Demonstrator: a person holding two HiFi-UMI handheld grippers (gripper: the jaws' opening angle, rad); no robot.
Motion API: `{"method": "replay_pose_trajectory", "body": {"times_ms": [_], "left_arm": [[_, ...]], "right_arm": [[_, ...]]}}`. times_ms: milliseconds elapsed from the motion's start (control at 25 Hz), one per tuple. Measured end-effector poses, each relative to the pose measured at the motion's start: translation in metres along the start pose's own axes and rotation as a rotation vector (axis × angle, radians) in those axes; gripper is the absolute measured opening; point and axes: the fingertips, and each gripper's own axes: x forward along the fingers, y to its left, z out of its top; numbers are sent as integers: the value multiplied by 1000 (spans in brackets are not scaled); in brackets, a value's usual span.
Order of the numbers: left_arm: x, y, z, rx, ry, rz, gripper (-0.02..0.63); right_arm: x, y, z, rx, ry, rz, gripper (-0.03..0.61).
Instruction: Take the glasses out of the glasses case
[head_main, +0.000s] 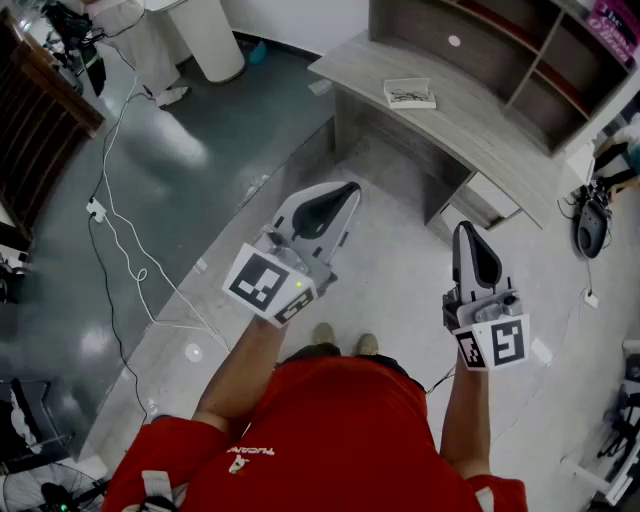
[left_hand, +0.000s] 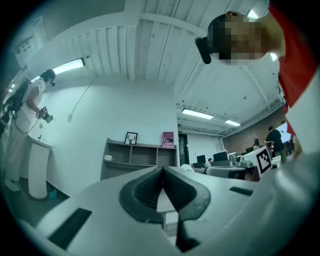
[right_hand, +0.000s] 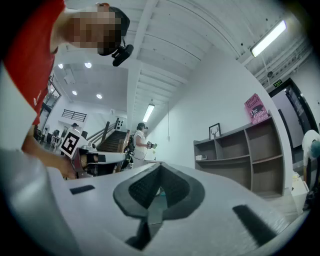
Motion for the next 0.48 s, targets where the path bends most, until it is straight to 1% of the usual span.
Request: {"method": "replay_pose_trajectory", "body": {"times_ms": [200,480], "left_arm": [[-3,6,-1,-5,-1,-4,11],[-12,22,-3,-16,-4,-22,11]], "right_arm": [[6,4,-1,23,-7,7,5],[17,13,-5,22,3,-18,5]]}}
